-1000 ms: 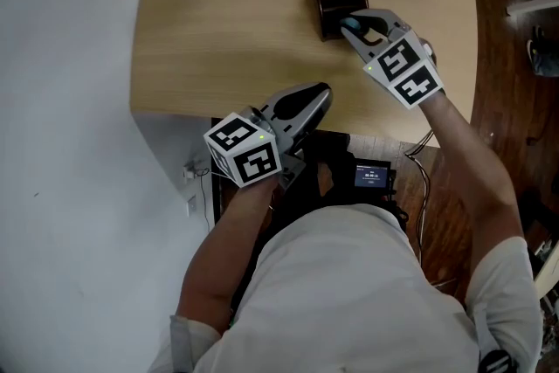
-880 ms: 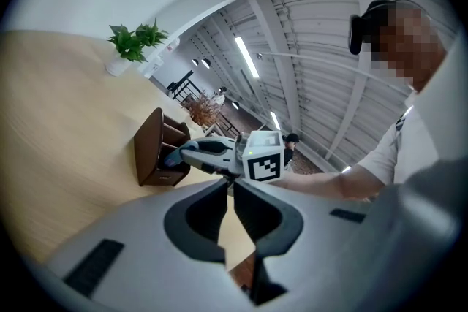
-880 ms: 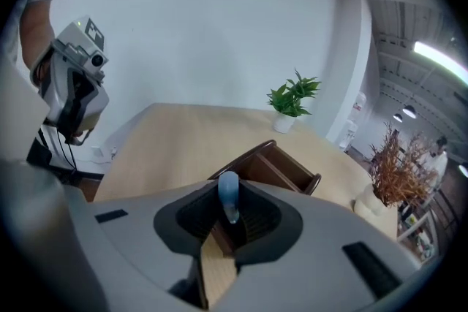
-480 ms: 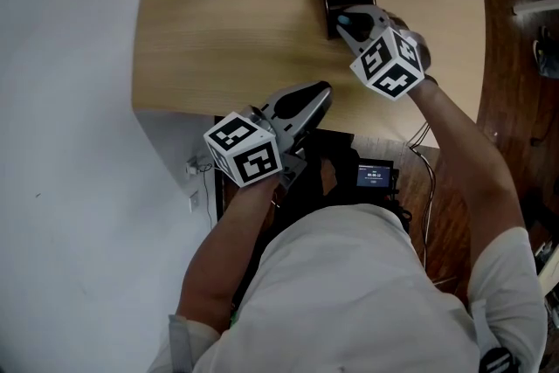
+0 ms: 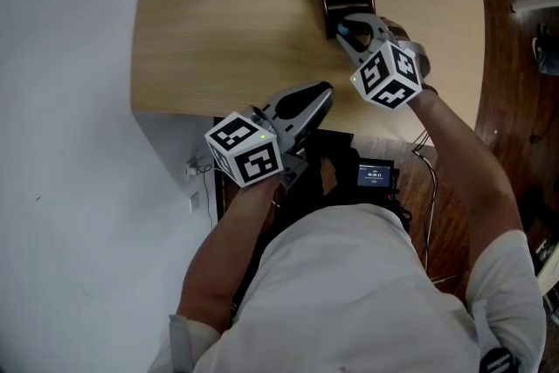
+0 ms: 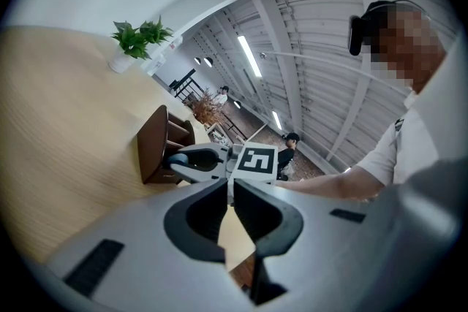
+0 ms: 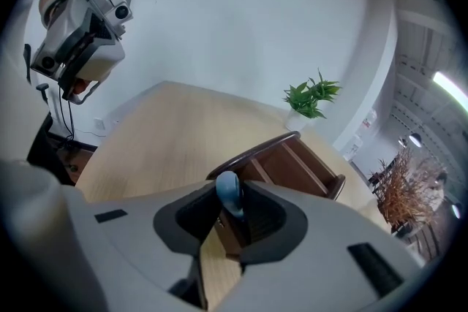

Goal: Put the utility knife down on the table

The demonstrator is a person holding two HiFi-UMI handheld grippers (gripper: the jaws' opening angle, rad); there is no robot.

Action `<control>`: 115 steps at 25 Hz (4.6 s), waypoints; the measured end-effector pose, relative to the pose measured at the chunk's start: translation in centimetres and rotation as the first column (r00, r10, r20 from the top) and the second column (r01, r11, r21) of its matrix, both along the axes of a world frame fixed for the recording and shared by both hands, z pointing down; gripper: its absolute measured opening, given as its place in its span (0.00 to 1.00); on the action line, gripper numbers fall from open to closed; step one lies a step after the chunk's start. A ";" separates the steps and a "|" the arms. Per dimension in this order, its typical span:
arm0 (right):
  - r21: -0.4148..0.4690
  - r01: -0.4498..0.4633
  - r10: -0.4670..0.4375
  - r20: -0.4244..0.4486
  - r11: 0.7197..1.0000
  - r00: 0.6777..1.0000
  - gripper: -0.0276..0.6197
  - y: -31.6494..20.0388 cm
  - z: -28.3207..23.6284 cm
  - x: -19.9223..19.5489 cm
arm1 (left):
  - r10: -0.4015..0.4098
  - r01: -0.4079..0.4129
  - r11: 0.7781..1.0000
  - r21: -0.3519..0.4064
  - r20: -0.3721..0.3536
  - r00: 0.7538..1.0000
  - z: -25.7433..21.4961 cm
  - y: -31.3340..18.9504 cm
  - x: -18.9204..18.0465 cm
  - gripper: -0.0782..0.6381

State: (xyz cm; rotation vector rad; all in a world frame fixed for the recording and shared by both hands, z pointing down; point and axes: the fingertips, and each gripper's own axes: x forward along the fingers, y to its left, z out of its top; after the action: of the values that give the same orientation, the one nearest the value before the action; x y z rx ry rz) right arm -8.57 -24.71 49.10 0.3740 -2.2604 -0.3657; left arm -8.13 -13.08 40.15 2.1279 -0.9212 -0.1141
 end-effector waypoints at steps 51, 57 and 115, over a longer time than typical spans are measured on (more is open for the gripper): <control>-0.095 -0.169 0.171 0.014 0.981 0.985 0.22 0.6 0.4 3.5 | 0.026 -0.026 0.999 0.022 -0.026 0.999 -0.3 0.8 0.2 0.12; -0.110 -0.200 0.203 0.010 0.974 0.979 0.22 1.8 -0.1 4.9 | 0.042 -0.041 0.999 0.019 -0.027 0.999 -0.8 1.3 0.7 0.12; -0.434 -0.435 0.595 0.362 0.789 0.718 0.05 13.7 -14.3 12.9 | 0.120 -0.112 0.984 0.142 -0.051 0.991 -8.5 9.0 -0.1 0.12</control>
State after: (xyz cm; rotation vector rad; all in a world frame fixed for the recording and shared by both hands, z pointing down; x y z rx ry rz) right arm 4.32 -11.01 34.85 0.9974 -2.4945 0.4495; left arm -8.19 -4.08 31.61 2.2888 -0.7720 -0.1860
